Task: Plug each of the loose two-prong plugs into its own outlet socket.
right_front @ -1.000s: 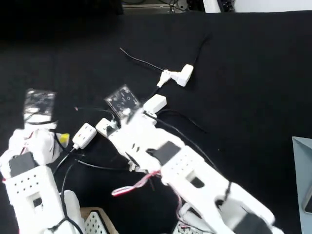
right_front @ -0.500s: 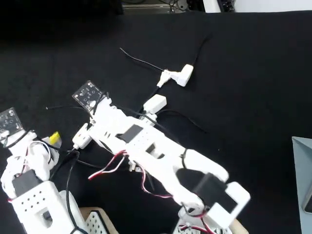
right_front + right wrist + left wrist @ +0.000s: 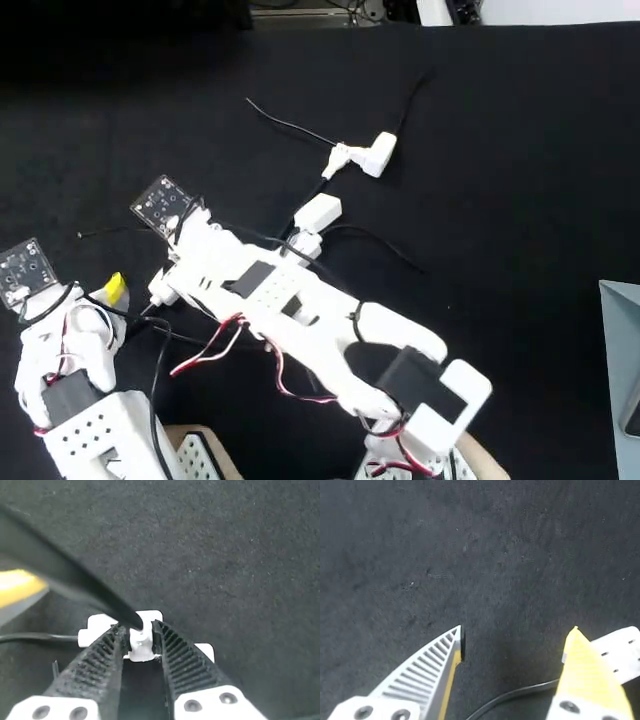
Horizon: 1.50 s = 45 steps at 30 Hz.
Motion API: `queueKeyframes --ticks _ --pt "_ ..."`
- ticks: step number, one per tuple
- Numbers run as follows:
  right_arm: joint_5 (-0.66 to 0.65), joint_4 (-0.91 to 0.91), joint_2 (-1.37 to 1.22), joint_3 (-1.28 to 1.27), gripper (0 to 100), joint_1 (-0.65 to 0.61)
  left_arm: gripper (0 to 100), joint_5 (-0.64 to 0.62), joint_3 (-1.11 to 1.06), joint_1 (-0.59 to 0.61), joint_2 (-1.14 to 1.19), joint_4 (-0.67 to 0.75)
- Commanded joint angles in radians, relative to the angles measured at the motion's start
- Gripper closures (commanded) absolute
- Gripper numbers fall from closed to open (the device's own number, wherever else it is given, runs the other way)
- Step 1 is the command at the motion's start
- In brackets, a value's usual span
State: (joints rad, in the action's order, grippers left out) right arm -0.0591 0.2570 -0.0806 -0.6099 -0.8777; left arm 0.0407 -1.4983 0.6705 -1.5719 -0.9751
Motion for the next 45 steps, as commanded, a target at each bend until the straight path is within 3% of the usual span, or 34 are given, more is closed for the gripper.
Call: queueKeyframes --ticks 1,21,45 --pt "-0.003 -0.046 -0.012 0.054 98.6 -0.009 68 -0.005 0.016 0.008 -0.021 -0.048" --pt "-0.009 -0.041 -0.022 0.05 98.7 0.051 68 -0.003 0.012 0.008 -0.021 -0.057" --pt "-0.078 0.014 -0.139 0.058 98.7 0.014 68 -0.003 0.008 0.008 -0.021 -0.057"
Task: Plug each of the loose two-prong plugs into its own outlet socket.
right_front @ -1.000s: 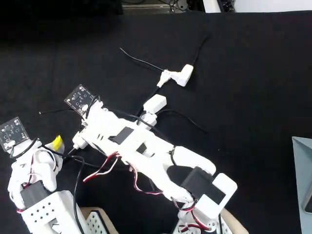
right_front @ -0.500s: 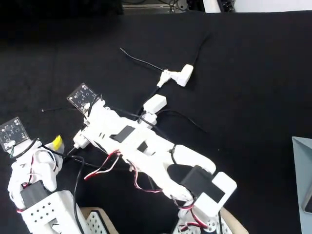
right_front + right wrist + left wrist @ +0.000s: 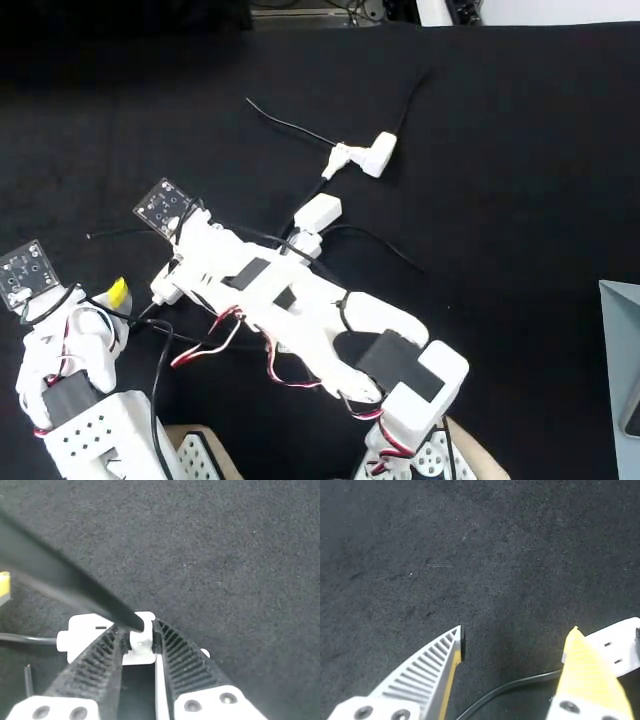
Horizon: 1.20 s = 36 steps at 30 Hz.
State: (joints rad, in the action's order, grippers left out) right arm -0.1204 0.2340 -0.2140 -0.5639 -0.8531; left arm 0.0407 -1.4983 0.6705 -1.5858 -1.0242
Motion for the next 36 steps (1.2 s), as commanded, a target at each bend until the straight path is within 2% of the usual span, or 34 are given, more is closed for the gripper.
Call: queueKeyframes --ticks 1,7,13,19,22,26,32,34,36 --pt "-0.017 0.041 0.001 0.016 98.7 -0.011 68 -0.003 0.008 0.008 -0.008 -0.008" --pt "-0.012 0.046 0.154 0.024 98.6 0.006 68 -0.003 0.008 0.008 -0.008 -0.008" --pt "-0.011 0.038 0.378 -0.074 98.6 0.057 68 -0.003 0.008 0.008 -0.008 -0.006" --pt "-0.003 0.038 0.503 -0.12 98.6 0.178 68 -0.003 0.008 0.008 -0.008 -0.006" --pt "0.072 0.018 0.484 -0.097 98.4 0.281 68 -0.003 0.008 0.008 -0.008 -0.006" --pt "0.143 -0.114 0.375 -0.07 98.3 0.402 68 -0.003 0.008 0.008 -0.008 -0.008" --pt "0.209 -0.196 0.166 0.051 98.2 0.479 68 -0.003 0.008 0.008 -0.008 -0.008" --pt "0.236 -0.195 0.125 0.088 94.7 0.499 68 -0.003 0.008 0.008 -0.008 -0.009" --pt "0.256 -0.155 0.11 0.105 87.2 0.505 68 -0.003 0.008 0.008 -0.008 -0.009"
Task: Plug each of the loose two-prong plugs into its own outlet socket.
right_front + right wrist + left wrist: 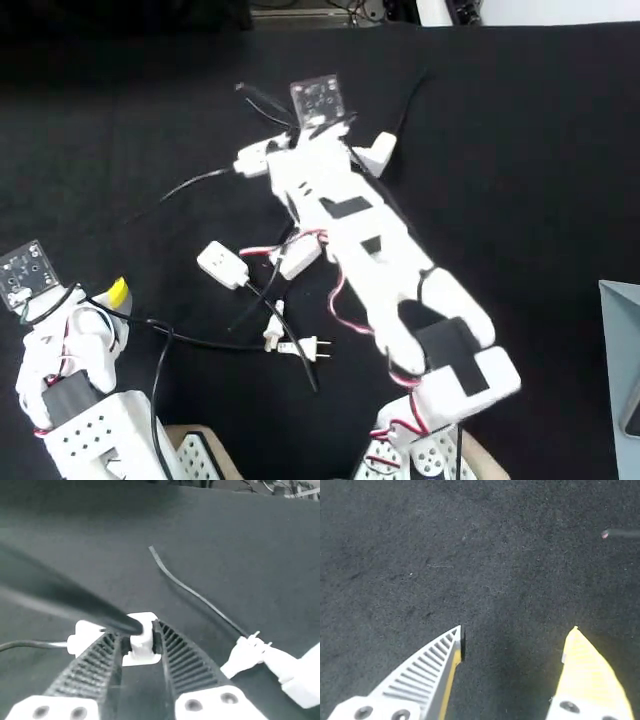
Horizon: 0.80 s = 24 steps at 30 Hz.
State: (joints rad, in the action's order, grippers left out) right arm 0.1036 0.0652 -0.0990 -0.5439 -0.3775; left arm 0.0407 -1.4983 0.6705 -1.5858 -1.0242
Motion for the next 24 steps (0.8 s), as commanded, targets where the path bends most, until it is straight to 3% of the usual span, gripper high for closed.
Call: queueKeyframes --ticks 1,4,12,19,24 --pt "0.04 0.046 -0.002 0.091 83.4 0.028 68 -0.003 0.008 0.008 -0.008 -0.009" --pt "0.068 0.15 0.025 0.096 77.0 -0.003 68 -0.003 0.008 0.008 -0.008 -0.009" --pt "0.068 0.351 0.147 0.05 77.3 -0.043 68 -0.003 0.007 0.008 -0.008 -0.009" --pt "0.186 0.37 0.059 0.113 88.0 0.037 68 -0.003 0.007 0.008 -0.008 -0.009" --pt "0.209 0.446 -0.096 0.245 88.1 0.054 68 -0.003 0.007 0.008 -0.008 -0.011"
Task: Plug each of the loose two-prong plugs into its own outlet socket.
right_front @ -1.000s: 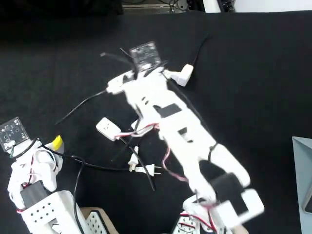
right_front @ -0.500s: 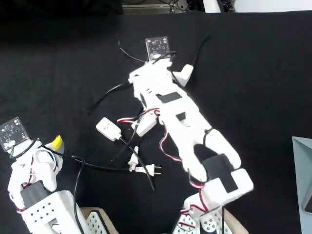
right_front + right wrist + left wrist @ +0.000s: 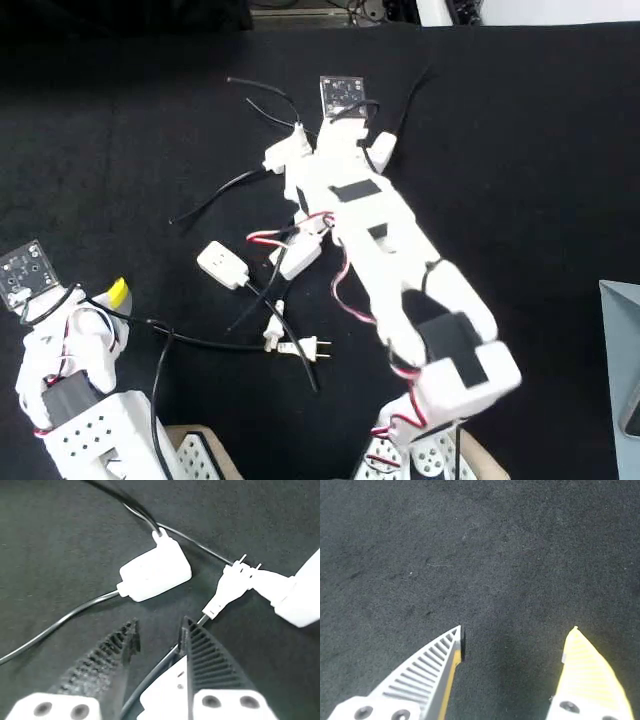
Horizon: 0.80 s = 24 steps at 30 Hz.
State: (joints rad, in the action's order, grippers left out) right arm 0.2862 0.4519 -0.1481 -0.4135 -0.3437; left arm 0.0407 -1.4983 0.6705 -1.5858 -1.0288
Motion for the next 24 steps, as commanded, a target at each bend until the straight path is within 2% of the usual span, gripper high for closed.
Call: queueKeyframes --ticks 1,6,12,18,24 --pt "0.046 0.109 -0.073 0.156 88.1 0.02 68 -0.003 0.007 0.01 -0.008 -0.006" --pt "0.144 0.315 -0.206 0.354 88.1 0.046 68 -0.002 0.005 0.01 -0.008 -0.006" --pt "0.153 0.413 -0.338 0.51 88.1 0.063 68 0.002 -0.001 0.01 -0.008 -0.006" --pt "0.153 0.427 -0.452 0.624 88.1 0.063 68 0.038 -0.002 0.01 -0.008 -0.006" --pt "0.153 0.598 -0.598 0.831 88.1 0.057 68 0.04 -0.002 0.01 -0.008 -0.006"
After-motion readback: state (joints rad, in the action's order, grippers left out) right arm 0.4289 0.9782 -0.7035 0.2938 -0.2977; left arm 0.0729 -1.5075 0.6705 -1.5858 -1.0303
